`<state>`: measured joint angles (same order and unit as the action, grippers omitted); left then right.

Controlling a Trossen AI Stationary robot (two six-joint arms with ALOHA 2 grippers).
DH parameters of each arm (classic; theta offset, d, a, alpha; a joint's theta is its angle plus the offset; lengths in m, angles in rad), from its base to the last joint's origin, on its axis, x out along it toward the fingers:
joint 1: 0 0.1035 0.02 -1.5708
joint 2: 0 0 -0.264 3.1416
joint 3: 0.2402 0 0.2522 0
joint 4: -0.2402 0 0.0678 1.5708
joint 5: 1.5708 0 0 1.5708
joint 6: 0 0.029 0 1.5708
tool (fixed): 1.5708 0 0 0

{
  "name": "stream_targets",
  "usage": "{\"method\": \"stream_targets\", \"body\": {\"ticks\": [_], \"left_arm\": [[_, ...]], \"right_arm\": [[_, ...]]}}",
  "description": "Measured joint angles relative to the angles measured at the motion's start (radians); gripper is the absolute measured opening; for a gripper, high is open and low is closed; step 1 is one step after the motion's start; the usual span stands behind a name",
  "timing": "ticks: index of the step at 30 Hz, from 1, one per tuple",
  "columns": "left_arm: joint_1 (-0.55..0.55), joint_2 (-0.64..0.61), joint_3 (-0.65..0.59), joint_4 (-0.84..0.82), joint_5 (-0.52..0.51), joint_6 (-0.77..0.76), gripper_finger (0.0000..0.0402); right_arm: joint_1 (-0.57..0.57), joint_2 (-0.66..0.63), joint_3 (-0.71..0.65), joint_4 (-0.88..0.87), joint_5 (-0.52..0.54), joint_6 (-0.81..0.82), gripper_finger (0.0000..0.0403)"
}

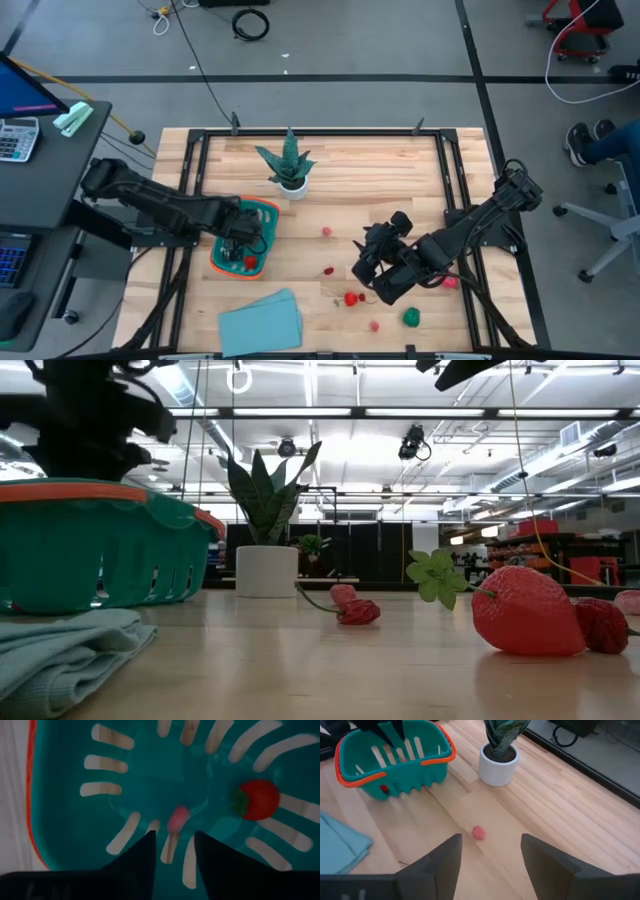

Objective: Pick and placing Produce into tupperware
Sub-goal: Put the pink peach into the blue basket

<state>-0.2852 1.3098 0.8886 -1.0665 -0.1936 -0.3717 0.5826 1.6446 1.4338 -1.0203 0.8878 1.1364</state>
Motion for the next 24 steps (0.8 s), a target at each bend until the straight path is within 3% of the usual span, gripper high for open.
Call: {"method": "stream_targets", "body": {"ticks": [6,10,17,24], "left_arm": [[0.003,-0.001,0.05,-0.006,0.0,0.045,0.0188],[0.003,-0.001,0.145,-0.007,-0.001,0.186,0.0198],[0.017,-0.001,0.342,0.0,-0.017,0.287,0.0193],[0.021,-0.002,0.437,0.003,-0.033,0.356,0.0196]], "right_arm": [[-0.041,0.039,-0.001,0.08,0.0,-0.037,0.0214],[-0.144,0.103,-0.001,0.152,-0.025,-0.14,0.0214],[-0.346,0.263,-0.001,0.309,-0.309,-0.244,0.0206],[-0.438,0.385,-0.001,0.32,-0.471,-0.245,0.0203]]}}
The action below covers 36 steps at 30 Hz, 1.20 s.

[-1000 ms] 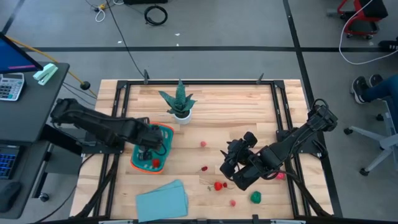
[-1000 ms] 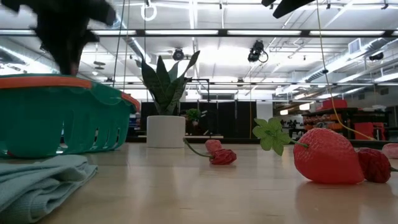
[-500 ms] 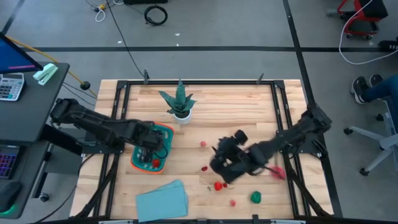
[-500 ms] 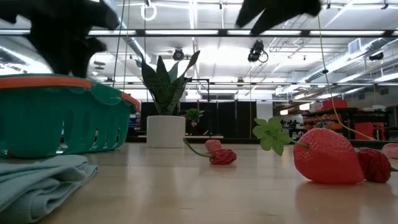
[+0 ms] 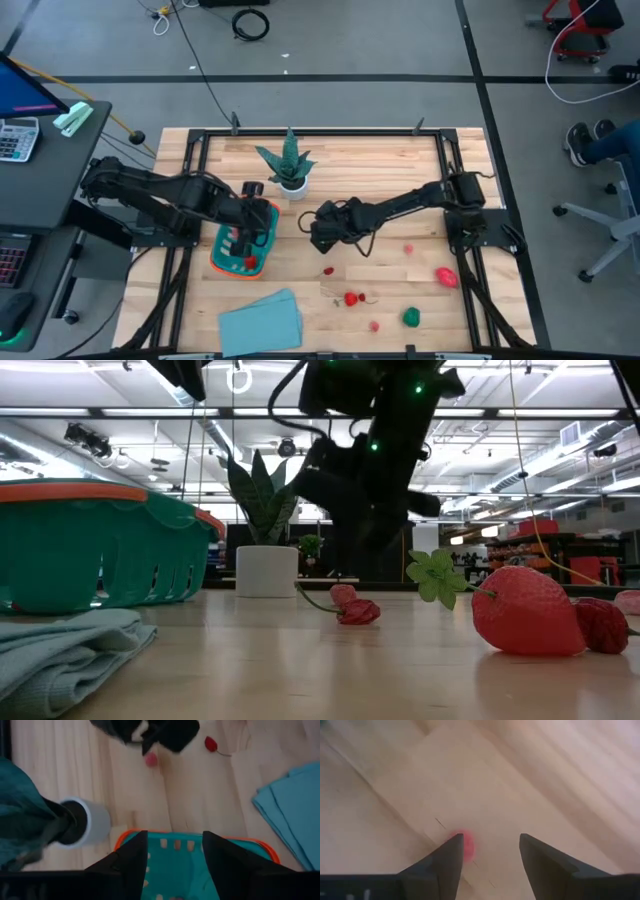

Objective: Pick and placing Produce into tupperware
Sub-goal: Put the pink peach into the blue basket

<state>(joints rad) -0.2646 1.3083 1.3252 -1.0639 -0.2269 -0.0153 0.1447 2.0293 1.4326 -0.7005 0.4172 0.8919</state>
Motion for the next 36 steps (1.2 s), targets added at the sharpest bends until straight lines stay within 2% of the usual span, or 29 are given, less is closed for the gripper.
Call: {"method": "stream_targets", "body": {"ticks": [11,21,36], "left_arm": [[0.0,0.0,0.002,-0.004,-0.016,0.012,0.0192],[0.0,0.0,0.003,0.003,-0.017,0.001,0.0185],[0.0,0.0,0.003,0.004,-0.016,0.028,0.0183]], "right_arm": [[0.027,0.009,0.0,0.088,-0.033,-0.012,0.0203],[0.025,0.094,0.005,0.145,-0.006,-0.059,0.0202],[0.028,0.045,-0.001,0.144,0.041,-0.121,0.0201]]}}
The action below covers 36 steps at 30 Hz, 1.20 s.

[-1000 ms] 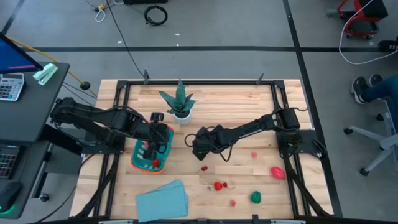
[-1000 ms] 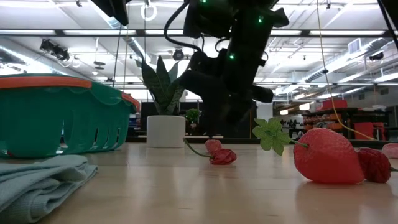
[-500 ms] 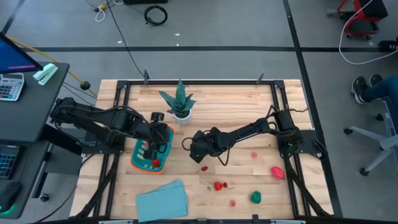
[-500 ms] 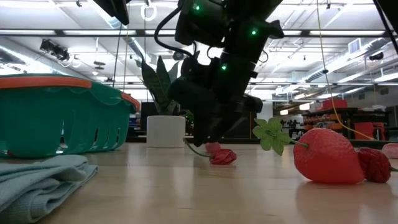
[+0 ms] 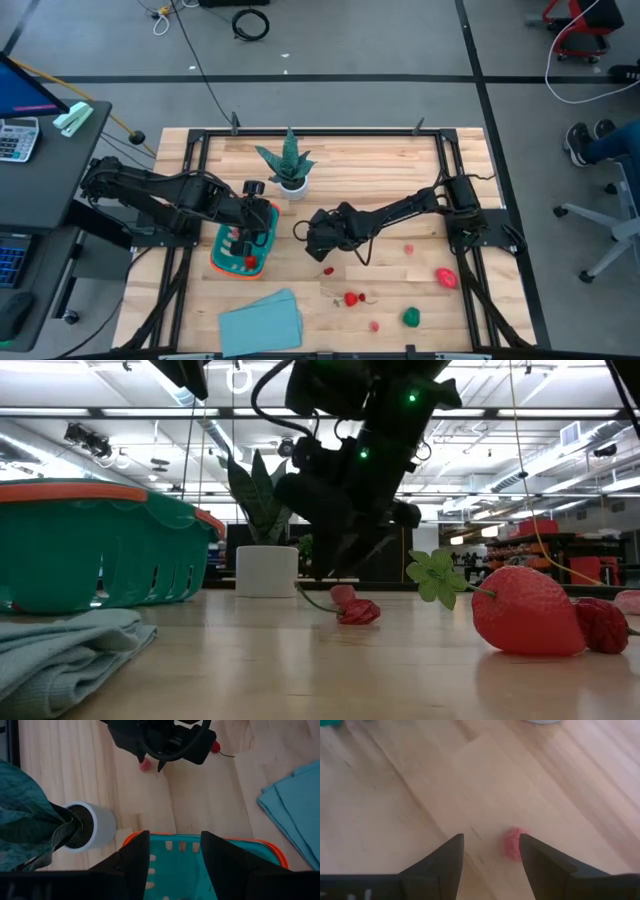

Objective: Pick and placing Produce into tupperware
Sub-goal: Put the pink peach into the blue basket

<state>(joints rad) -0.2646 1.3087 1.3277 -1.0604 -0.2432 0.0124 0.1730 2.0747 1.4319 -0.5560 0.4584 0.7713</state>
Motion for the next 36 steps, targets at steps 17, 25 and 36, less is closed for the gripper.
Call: {"method": "stream_targets", "body": {"ticks": [17,25,36], "left_arm": [[0.0,0.0,0.0,0.002,0.0,-0.001,0.0185],[0.0,0.0,-0.001,0.064,0.0,-0.007,0.0179],[0.0,0.0,0.024,0.216,-0.055,-0.053,0.0171]], "right_arm": [[0.0,0.019,0.001,-0.026,0.06,-0.013,0.02],[-0.009,0.047,0.0,-0.035,0.077,-0.007,0.02],[-0.018,0.037,-0.139,0.082,0.032,0.171,0.019]]}}
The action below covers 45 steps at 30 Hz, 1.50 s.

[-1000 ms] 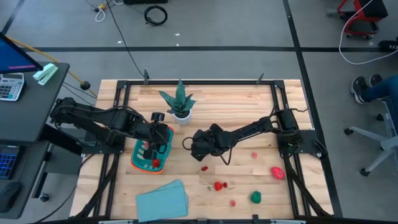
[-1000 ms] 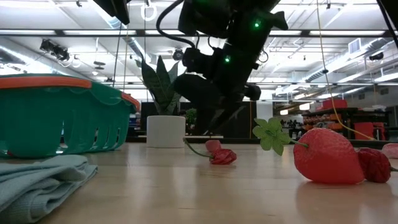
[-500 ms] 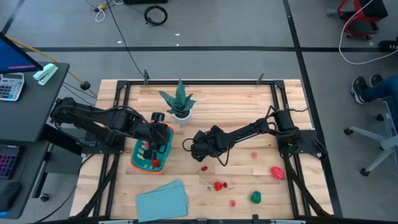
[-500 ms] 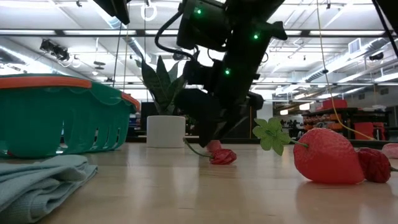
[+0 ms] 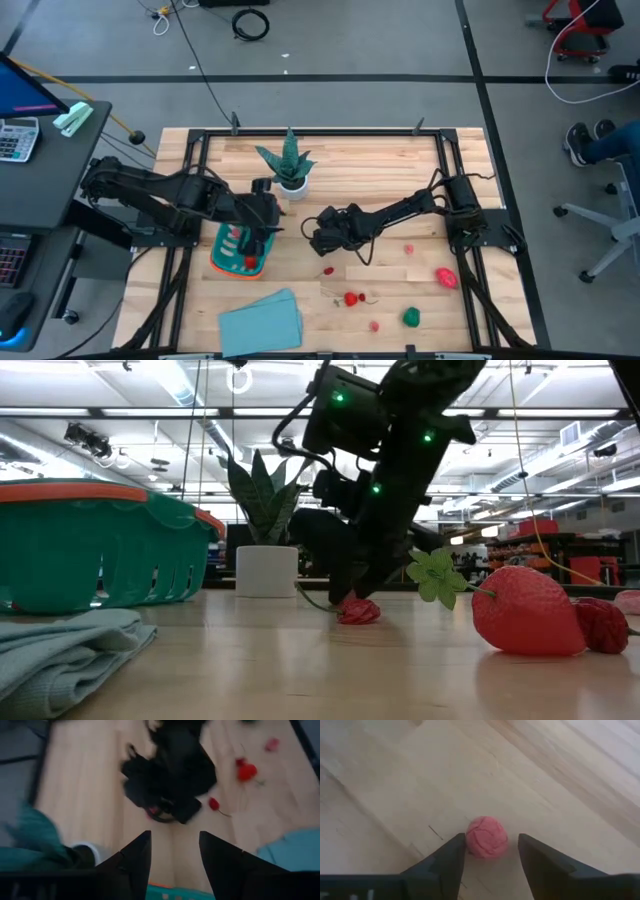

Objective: Pick and placing Produce into tupperware
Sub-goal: Put the pink peach into the blue basket

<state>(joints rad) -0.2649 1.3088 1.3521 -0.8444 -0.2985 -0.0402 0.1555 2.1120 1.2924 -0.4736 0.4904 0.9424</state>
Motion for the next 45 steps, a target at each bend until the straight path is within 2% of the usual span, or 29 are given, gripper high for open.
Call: {"method": "stream_targets", "body": {"ticks": [4,8,11,13,17,20,25,29,35,42,45], "left_arm": [[0.004,0.001,0.081,-0.016,-0.151,0.049,0.0162],[0.007,0.0,0.227,-0.021,-0.285,0.162,0.0149],[0.007,0.0,0.363,-0.01,-0.334,0.254,0.0139],[0.016,0.0,0.447,0.014,-0.337,0.311,0.0134],[0.04,0.0,0.607,0.037,-0.338,0.346,0.0125],[0.066,-0.002,0.705,0.04,-0.338,0.343,0.0121],[0.105,-0.002,0.791,0.036,-0.338,0.341,0.0124],[0.112,-0.002,0.802,-0.002,-0.338,0.341,0.0129],[0.112,0.024,0.802,-0.077,-0.338,0.342,0.0139],[0.119,0.073,0.802,-0.076,-0.338,0.384,0.0153],[0.128,0.098,0.801,-0.085,-0.337,0.393,0.0157]], "right_arm": [[0.001,0.002,0.001,0.072,-0.009,-0.025,0.0148],[0.001,-0.003,0.03,0.163,-0.029,-0.121,0.0081],[0.002,-0.006,0.06,0.275,-0.044,-0.207,0.0038],[0.003,-0.007,0.093,0.397,-0.051,-0.273,0.0028],[0.004,-0.008,0.166,0.614,-0.071,-0.434,0.0028],[0.006,-0.009,0.249,0.715,-0.083,-0.539,0.0047],[-0.023,-0.006,0.392,0.656,-0.292,-0.697,0.0075],[-0.037,0.011,0.427,0.583,-0.334,-0.712,0.0079],[-0.061,0.102,0.418,0.608,-0.341,-0.678,0.0087],[-0.122,0.163,0.452,0.627,-0.375,-0.651,0.0124],[-0.146,0.163,0.45,0.57,-0.391,-0.625,0.0143]]}}
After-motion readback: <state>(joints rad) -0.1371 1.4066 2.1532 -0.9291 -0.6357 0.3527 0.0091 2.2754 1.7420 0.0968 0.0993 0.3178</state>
